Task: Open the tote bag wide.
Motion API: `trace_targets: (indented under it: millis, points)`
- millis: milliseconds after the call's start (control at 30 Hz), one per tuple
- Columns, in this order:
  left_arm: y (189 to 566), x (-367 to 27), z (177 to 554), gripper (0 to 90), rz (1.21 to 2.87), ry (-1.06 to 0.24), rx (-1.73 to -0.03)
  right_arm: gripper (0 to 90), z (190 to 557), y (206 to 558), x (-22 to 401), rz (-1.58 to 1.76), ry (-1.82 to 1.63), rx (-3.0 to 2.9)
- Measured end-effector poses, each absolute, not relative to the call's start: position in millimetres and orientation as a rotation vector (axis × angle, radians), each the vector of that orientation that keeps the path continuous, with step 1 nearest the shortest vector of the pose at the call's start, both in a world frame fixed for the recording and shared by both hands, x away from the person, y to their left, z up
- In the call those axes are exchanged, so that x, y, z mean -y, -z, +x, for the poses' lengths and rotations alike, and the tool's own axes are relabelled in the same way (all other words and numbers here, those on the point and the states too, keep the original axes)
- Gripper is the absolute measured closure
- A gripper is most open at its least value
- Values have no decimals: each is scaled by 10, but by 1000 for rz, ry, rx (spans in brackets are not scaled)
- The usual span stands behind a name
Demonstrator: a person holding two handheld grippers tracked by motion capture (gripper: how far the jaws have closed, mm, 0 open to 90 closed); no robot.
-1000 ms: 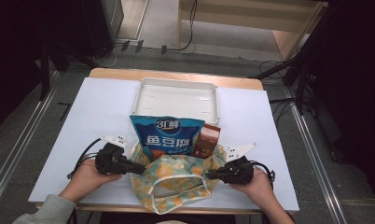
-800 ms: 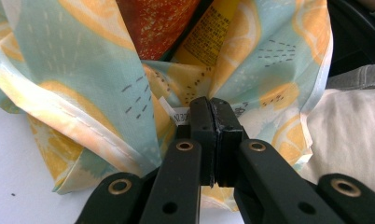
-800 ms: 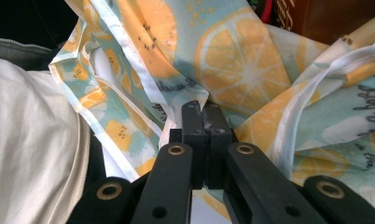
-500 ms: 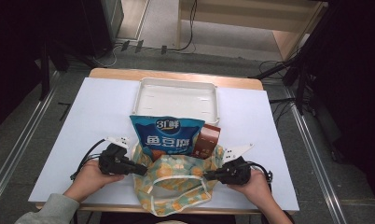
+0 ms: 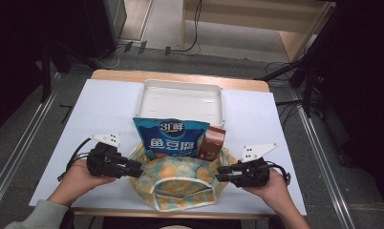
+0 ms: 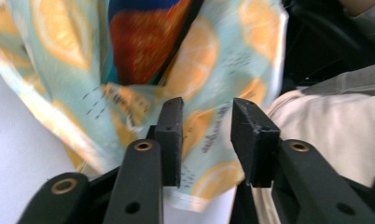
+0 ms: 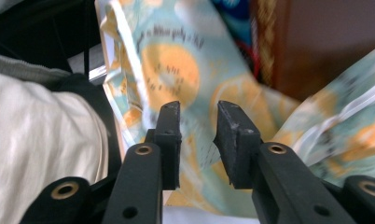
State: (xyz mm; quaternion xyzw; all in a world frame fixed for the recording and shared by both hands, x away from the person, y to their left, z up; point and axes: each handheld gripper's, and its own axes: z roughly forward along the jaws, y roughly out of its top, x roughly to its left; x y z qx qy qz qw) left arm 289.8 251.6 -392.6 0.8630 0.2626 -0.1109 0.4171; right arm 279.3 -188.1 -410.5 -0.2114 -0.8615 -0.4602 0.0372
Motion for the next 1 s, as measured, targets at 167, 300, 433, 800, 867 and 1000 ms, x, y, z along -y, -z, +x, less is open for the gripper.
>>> trace_targets:
  millis: [167, 300, 433, 800, 867, 1000]
  points:
    - [3804, -2503, 2914, 561, 2166, 269, -647, 678, 2877, 4043, 1878, -685, 1431, 2660]
    - [3735, -2460, 2946, 507, 2170, 255, -645, 646, 2929, 4068, 1849, -702, 1414, 2674]
    - [3726, -2383, 2990, 482, 2187, 242, -649, 613, 2973, 4095, 1823, -703, 1410, 2674]
    - [3877, -2180, 3145, 430, 2232, 257, -665, 537, 3024, 4140, 1774, -710, 1364, 2675]
    - [3909, -2155, 3150, 433, 2245, 256, -660, 522, 3031, 4171, 1761, -703, 1354, 2679]
    - [3973, -2120, 3145, 458, 2255, 268, -663, 516, 3034, 4202, 1733, -700, 1330, 2681]
